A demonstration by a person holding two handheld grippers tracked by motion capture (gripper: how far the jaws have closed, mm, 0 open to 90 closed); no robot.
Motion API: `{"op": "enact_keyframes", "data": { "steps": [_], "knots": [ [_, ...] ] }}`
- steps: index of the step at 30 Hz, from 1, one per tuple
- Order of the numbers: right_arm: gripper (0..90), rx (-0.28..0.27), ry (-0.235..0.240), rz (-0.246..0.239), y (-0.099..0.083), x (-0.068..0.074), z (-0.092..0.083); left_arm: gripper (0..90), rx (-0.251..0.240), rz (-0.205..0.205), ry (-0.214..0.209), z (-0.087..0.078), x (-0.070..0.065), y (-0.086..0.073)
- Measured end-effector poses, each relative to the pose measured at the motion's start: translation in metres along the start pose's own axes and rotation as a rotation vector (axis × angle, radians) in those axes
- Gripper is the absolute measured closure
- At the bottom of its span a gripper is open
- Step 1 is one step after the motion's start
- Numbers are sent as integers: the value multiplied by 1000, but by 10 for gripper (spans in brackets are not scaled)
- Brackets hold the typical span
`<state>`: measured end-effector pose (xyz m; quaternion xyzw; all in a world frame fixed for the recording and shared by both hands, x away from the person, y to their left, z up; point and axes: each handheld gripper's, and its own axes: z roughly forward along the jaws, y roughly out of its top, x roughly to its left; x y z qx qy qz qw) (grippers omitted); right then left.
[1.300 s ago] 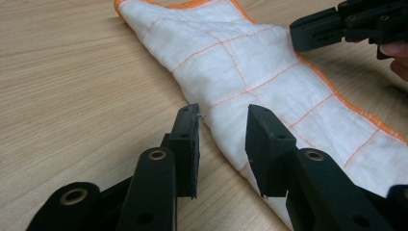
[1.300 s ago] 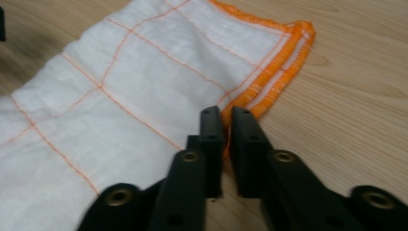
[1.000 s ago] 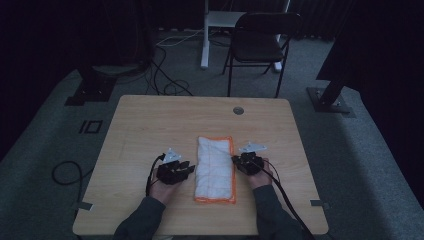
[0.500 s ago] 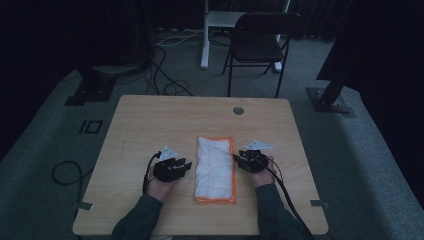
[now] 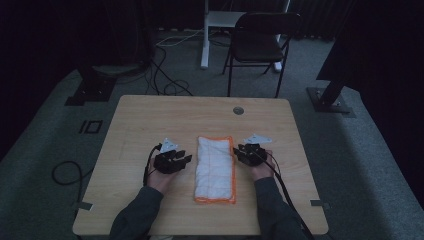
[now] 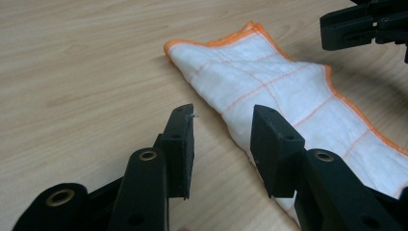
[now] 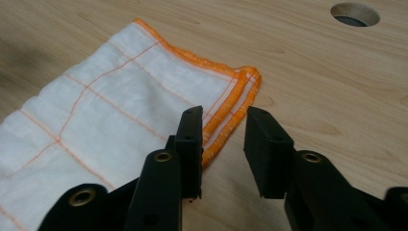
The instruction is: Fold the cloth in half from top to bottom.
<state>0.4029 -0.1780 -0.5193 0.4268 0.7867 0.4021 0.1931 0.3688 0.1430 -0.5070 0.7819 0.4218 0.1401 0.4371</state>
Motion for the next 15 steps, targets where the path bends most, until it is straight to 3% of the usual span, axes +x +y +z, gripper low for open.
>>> {"op": "enact_keyframes", "data": {
  "steps": [15],
  "knots": [
    [717, 33, 2, 4, 10, -7, 30, 602, 6, 10, -2, 28, 6, 13]
  ]
}}
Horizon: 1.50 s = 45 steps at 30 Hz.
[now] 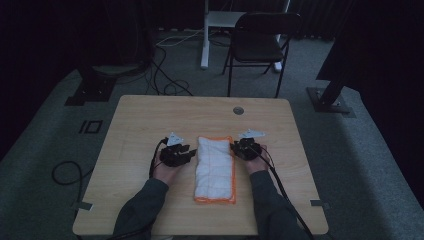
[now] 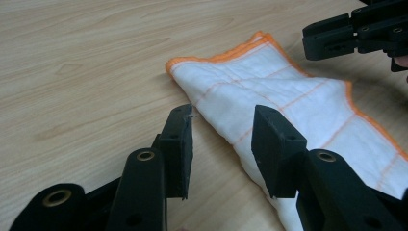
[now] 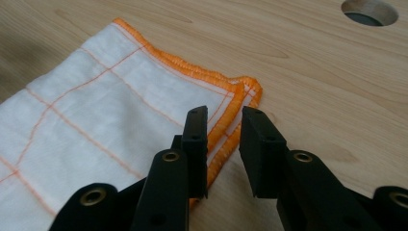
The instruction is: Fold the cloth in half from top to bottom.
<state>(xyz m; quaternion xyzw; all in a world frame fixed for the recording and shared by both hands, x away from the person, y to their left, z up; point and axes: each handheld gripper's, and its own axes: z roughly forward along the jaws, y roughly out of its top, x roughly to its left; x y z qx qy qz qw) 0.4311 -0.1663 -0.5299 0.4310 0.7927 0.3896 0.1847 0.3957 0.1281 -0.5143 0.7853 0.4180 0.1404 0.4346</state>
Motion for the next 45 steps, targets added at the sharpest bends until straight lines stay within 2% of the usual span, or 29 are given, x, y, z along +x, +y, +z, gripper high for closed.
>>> {"op": "enact_keyframes", "data": {
  "steps": [5, 12, 14, 15, 16, 17, 20, 24, 25, 27, 30, 33, 39, 41, 45],
  "knots": [
    [691, 8, 8, 28, 2, -5, 10, 589, 6, 7, -9, 13, -3, 3],
    [681, 30, 18, 55, 9, -9, 25, 578, 23, 1, -6, 28, 0, 7],
    [741, 32, 33, 62, 9, -9, 27, 577, 22, -4, 0, 30, 2, 7],
    [741, 32, 33, 62, 9, -9, 27, 577, 22, -4, 0, 30, 2, 7],
    [838, 32, 29, 45, 10, -9, 28, 577, 24, -18, 2, 33, 4, 8],
    [876, 33, 20, 38, 10, -8, 28, 576, 28, -19, 6, 35, 4, 8],
    [899, 31, -10, 23, 12, -10, 29, 574, 40, -14, 13, 40, 4, 10],
    [900, 18, -49, 25, 14, -11, 27, 569, 46, -21, 19, 44, 4, 11],
    [889, 16, -55, 31, 15, -12, 27, 567, 52, -25, 22, 47, 5, 10],
    [725, 23, -47, 34, 15, -12, 28, 563, 59, -31, 28, 50, 6, 10],
    [627, 36, -30, 46, 13, -12, 31, 559, 67, -41, 36, 54, 7, 10],
    [581, 44, -20, 52, 13, -11, 33, 554, 73, -44, 41, 57, 8, 11],
    [568, 56, -22, 84, 14, -13, 35, 555, 89, -75, 57, 65, 12, 16],
    [634, 56, -8, 87, 14, -12, 35, 567, 89, -86, 52, 66, 14, 16],
    [694, 57, -2, 79, 14, -10, 36, 598, 94, -92, 54, 66, 16, 17]
  ]
}}
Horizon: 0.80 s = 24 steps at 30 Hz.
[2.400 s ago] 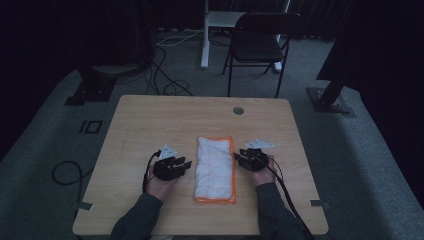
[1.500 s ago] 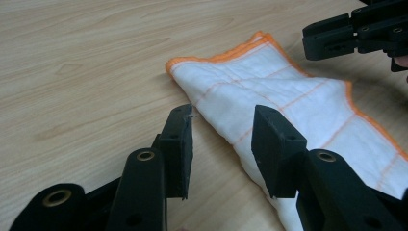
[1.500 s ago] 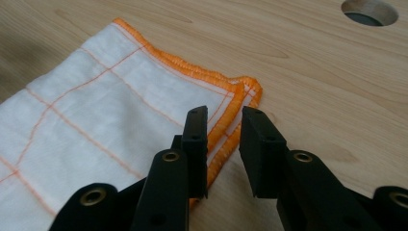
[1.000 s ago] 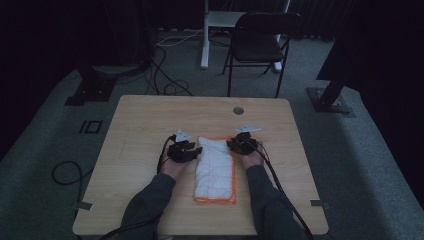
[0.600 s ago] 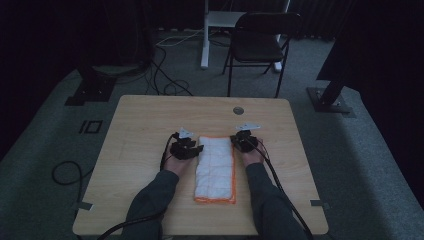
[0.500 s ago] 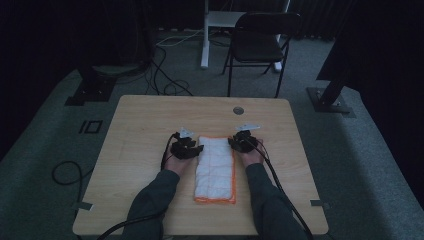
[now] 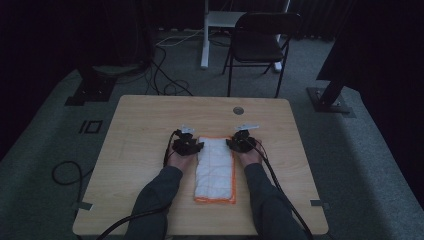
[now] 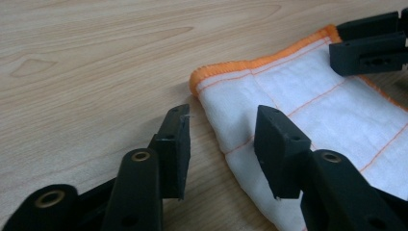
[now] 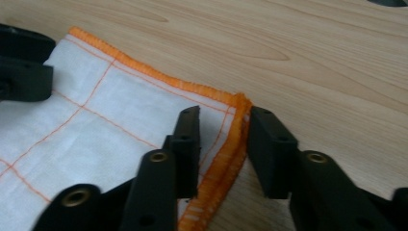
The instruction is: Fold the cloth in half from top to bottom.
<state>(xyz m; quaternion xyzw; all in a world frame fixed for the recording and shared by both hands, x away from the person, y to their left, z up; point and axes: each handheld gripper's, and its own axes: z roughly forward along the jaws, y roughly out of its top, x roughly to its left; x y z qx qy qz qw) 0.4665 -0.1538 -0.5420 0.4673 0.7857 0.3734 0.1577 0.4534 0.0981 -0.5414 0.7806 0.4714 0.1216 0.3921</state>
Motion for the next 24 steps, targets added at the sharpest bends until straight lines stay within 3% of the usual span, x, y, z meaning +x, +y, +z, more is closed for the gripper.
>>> {"op": "enact_keyframes", "data": {
  "steps": [6, 10, 15, 24],
  "knots": [
    [829, 2, 35, 2, 0, 1, 1, 755, 17, -12, -14, 2, 4, 3],
    [849, 3, 39, -8, 0, 1, 1, 858, 17, -24, -25, 4, 3, 4],
    [856, -14, 41, -5, 3, 0, -2, 881, 12, -25, -25, 2, 4, 7],
    [857, -76, 29, -17, 13, 3, -13, 884, -55, -30, -24, -12, 4, 18]
  ]
}}
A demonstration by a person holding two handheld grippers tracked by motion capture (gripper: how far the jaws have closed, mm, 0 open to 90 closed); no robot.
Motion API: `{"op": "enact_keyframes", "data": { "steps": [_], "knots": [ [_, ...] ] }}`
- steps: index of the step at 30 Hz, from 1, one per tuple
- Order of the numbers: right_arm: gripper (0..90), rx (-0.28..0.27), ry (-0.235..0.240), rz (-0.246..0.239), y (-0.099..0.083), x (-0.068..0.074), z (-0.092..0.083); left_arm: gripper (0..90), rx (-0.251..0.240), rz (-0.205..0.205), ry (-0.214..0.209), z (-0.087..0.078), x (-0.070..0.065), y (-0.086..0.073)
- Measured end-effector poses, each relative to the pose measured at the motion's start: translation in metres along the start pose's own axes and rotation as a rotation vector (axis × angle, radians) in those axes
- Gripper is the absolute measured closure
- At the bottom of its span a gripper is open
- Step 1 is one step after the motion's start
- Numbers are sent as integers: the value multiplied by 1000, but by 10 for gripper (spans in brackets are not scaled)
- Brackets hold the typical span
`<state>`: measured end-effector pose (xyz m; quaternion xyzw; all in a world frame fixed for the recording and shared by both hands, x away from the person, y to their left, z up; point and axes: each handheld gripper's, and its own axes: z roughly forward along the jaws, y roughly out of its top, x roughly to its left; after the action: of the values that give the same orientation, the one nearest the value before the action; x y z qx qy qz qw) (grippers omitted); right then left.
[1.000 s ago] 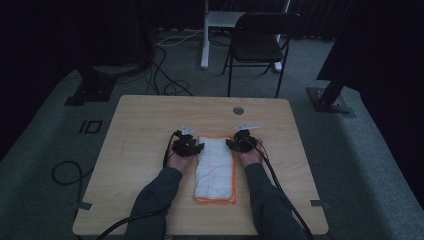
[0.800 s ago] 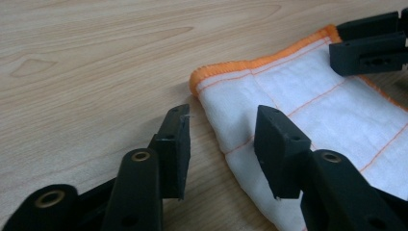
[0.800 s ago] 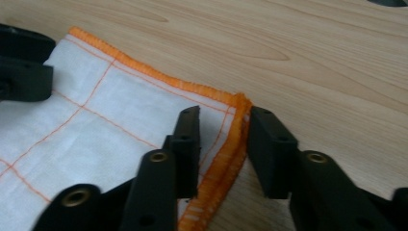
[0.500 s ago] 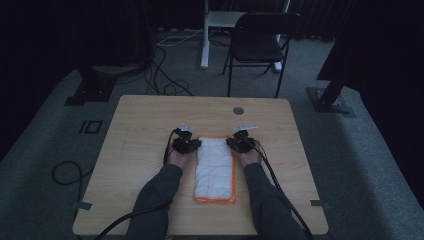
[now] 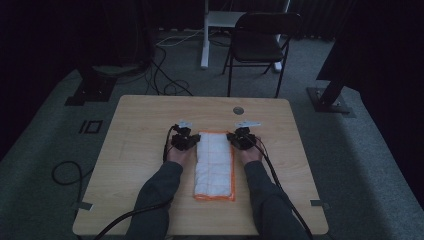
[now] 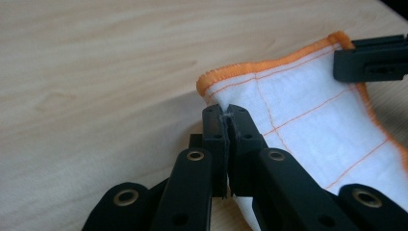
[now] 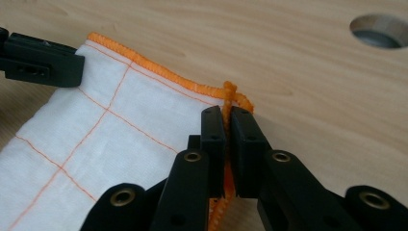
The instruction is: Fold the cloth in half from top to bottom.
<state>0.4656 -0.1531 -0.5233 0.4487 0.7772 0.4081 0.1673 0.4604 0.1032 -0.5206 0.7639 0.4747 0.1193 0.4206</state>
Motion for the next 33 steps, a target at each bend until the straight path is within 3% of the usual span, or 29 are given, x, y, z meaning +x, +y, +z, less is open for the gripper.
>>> {"op": "enact_keyframes", "data": {
  "steps": [7, 12, 24, 33],
  "knots": [
    [857, -56, 9, -7, 13, 3, -11, 884, -56, 11, -1, -16, -1, 14],
    [856, -82, 23, -23, 17, 8, -22, 883, -67, 40, -8, -26, -5, 15],
    [855, -119, 83, -48, 9, 23, -52, 880, -96, 92, -42, -54, -17, 3],
    [855, -129, 109, -71, -3, 31, -71, 880, -109, 93, -80, -69, -24, -11]
  ]
}}
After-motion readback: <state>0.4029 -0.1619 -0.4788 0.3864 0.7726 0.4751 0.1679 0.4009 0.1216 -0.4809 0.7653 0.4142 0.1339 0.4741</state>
